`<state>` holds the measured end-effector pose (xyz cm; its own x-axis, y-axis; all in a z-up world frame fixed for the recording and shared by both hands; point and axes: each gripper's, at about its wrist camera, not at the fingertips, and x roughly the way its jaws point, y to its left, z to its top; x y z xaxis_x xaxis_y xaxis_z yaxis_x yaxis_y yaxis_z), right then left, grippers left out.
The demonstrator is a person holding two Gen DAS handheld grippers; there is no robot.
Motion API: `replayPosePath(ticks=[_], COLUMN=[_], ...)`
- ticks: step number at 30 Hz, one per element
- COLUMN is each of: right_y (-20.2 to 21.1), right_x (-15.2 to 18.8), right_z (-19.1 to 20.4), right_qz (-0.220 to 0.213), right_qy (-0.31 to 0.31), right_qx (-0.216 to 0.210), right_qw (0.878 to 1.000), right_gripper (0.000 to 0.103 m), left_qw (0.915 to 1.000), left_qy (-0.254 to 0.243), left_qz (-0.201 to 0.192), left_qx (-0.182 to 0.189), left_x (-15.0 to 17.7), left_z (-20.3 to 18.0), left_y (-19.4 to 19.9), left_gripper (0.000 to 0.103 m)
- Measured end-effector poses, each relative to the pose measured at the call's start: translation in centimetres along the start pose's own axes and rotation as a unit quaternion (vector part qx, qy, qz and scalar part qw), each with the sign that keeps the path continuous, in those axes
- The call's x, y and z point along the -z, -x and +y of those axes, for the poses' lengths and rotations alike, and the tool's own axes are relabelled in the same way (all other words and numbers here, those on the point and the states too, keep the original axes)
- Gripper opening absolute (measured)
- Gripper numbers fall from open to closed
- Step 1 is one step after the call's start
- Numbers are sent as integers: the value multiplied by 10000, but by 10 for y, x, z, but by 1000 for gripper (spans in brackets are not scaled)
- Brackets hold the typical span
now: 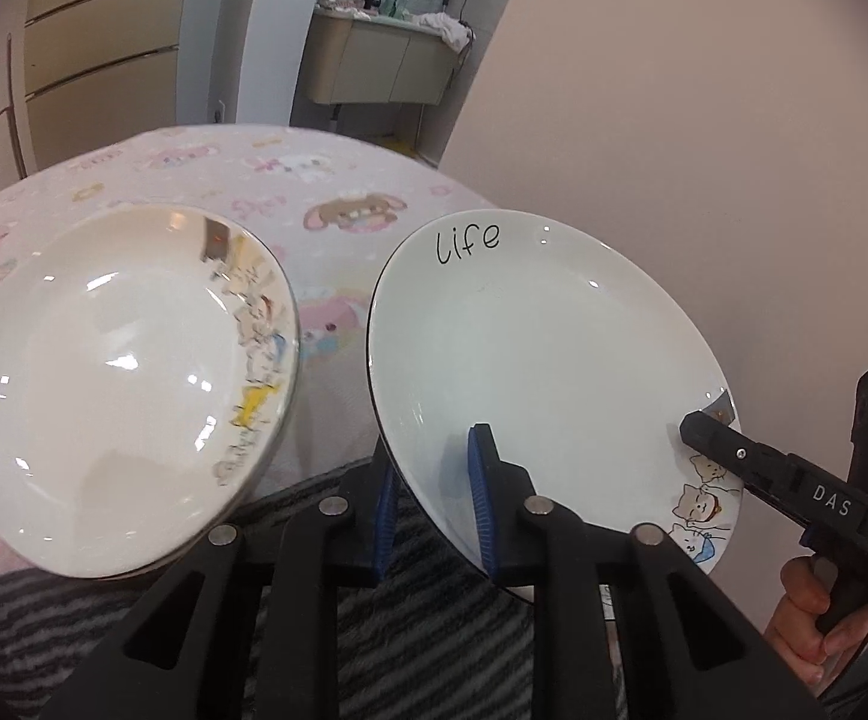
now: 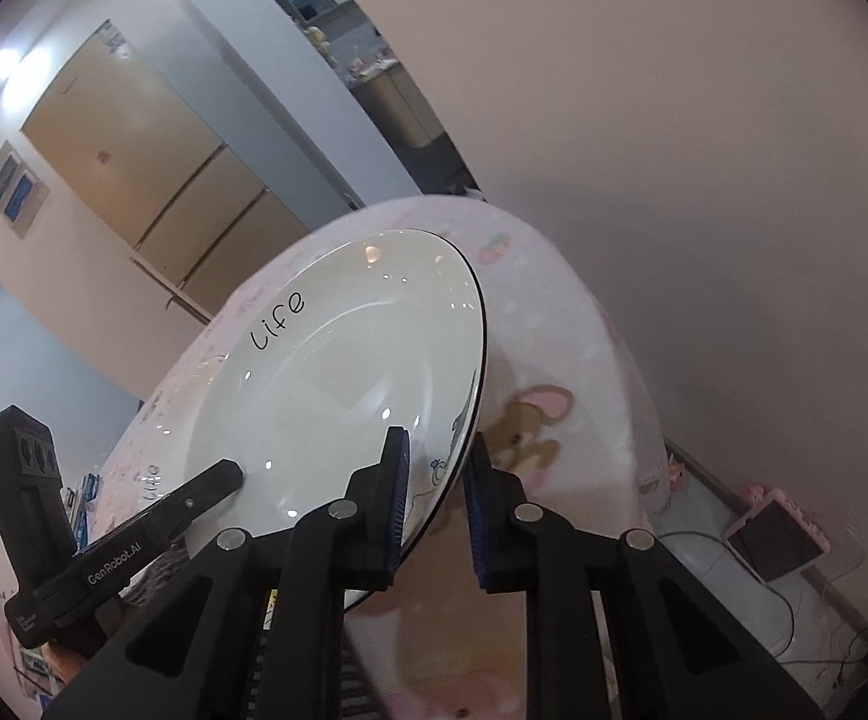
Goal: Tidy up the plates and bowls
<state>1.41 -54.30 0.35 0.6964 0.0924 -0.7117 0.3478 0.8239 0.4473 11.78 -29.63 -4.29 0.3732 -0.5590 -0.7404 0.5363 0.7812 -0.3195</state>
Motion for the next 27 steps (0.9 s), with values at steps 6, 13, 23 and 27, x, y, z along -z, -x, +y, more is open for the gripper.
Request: replayPosePath(ticks=[6,13,23,27], right_y=[6,-16,-68,-81], right_x=[-8,6,36,40], right_z=[55,130,168,169], right_qz=[-11,271,916,1009], right_qy=[436,963,1157,1166], right_qx=[-474,-888,-745,-620], right_qw=[9979,9910,9862,9861], right_gripper=[20,20,21,23], left_qw=[9983,9926,9884,9899], left_qy=[59,272,668,1000], left_qz=[-531,-808,-593,-289], left_qx=[-213,-862,-1226,-963], left_x=[-6,-3,17,25], left_z=[23,70,137,156], left_y=[60,123,120,99], left_gripper=[20,20,20,20])
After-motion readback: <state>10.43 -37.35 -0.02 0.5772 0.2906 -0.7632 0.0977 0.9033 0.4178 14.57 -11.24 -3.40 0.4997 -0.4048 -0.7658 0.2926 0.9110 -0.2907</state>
